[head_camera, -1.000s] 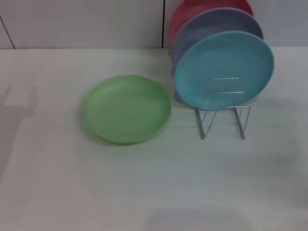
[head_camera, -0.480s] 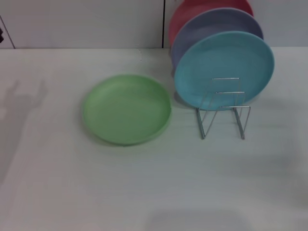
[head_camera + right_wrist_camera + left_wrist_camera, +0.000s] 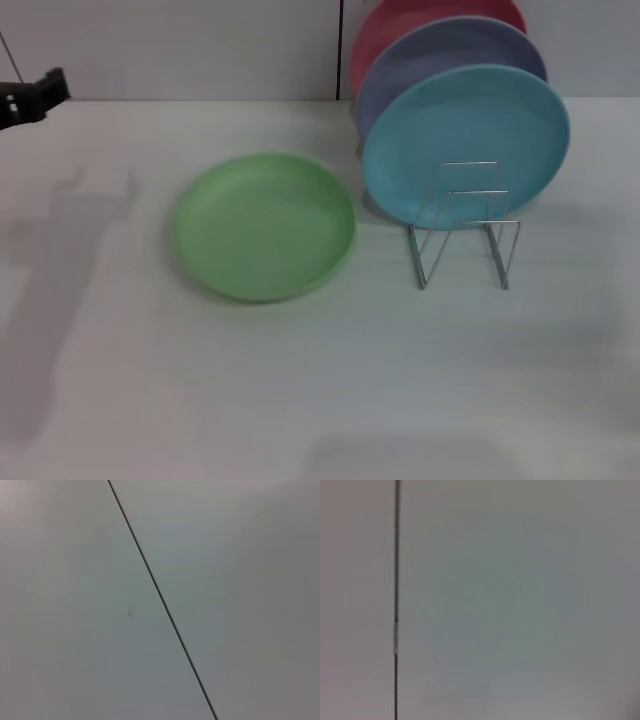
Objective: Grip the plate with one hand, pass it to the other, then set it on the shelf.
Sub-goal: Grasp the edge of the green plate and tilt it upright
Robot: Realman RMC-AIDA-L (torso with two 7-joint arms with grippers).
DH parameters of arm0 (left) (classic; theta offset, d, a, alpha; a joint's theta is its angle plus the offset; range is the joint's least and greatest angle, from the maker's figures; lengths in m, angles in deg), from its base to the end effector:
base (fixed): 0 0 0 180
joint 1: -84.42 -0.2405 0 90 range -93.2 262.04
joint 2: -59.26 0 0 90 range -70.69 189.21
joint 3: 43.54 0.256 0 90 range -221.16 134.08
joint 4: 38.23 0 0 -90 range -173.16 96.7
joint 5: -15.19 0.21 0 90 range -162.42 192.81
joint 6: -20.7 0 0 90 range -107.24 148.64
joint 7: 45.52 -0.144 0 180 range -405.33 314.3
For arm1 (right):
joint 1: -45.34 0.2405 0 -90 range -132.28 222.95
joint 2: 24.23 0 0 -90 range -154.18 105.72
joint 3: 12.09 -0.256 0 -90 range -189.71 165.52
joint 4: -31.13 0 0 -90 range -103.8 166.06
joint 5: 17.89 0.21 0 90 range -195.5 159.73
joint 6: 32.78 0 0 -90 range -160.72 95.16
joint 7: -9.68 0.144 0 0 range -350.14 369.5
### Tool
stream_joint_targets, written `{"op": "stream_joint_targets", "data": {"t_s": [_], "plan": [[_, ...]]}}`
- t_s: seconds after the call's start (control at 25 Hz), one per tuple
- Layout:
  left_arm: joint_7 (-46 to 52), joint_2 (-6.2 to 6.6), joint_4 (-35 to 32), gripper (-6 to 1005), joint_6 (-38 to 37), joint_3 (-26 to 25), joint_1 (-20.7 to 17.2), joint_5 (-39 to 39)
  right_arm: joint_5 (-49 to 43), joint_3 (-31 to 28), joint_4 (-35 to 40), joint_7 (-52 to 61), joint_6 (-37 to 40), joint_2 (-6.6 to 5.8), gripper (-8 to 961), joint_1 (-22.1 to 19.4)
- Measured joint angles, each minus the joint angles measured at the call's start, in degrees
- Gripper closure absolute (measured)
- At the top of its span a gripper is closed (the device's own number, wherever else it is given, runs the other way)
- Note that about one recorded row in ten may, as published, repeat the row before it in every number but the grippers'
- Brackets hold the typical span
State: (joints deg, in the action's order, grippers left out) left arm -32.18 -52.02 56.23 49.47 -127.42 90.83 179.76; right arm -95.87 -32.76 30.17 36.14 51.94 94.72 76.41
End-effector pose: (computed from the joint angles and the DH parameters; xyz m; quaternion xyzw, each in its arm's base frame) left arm -0.2173 0.3630 0.0820 -0.7240 -0.3898 -0.1656 0.5445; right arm 0.3272 0.3396 0.0730 -0.4782 0.2444 0.4945 0.6834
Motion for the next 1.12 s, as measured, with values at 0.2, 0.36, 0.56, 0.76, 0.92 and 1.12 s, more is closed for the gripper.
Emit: {"op": "stream_joint_targets", "data": {"t_s": [0.2, 0.36, 0.56, 0.76, 0.92, 1.12], "plan": [[-15.4, -6.21, 2.2, 261, 13.3, -8.2, 4.7, -6.2, 0.1, -0.4, 0.0, 0.0, -0.6, -0.11, 461, 0.3], [-20.8, -6.52, 1.3, 261, 19.0, -10.0, 8.1, -10.9, 0.3, -0.5, 0.1, 0.2, -1.0, -0.13, 462, 0.1], [-21.6, -6.56, 1.0, 262, 23.9, -10.3, 10.3, -11.3, 0.3, -0.5, 0.5, 0.5, -1.3, -0.13, 462, -0.2], [-21.7, -6.63, 0.1, 262, 27.2, -10.8, 12.2, -11.0, 0.3, -0.5, 0.5, 0.6, -1.3, -0.13, 461, -0.2], [-21.8, -6.57, -2.9, 262, 29.7, -11.9, 14.4, -10.9, 0.4, -0.5, 0.5, 0.6, -1.3, -0.13, 461, -0.2], [-24.4, -6.65, -7.8, 262, 32.0, -13.4, 16.9, -11.3, 0.2, -0.1, 0.1, 0.2, -1.5, 0.00, 462, -0.3]]}}
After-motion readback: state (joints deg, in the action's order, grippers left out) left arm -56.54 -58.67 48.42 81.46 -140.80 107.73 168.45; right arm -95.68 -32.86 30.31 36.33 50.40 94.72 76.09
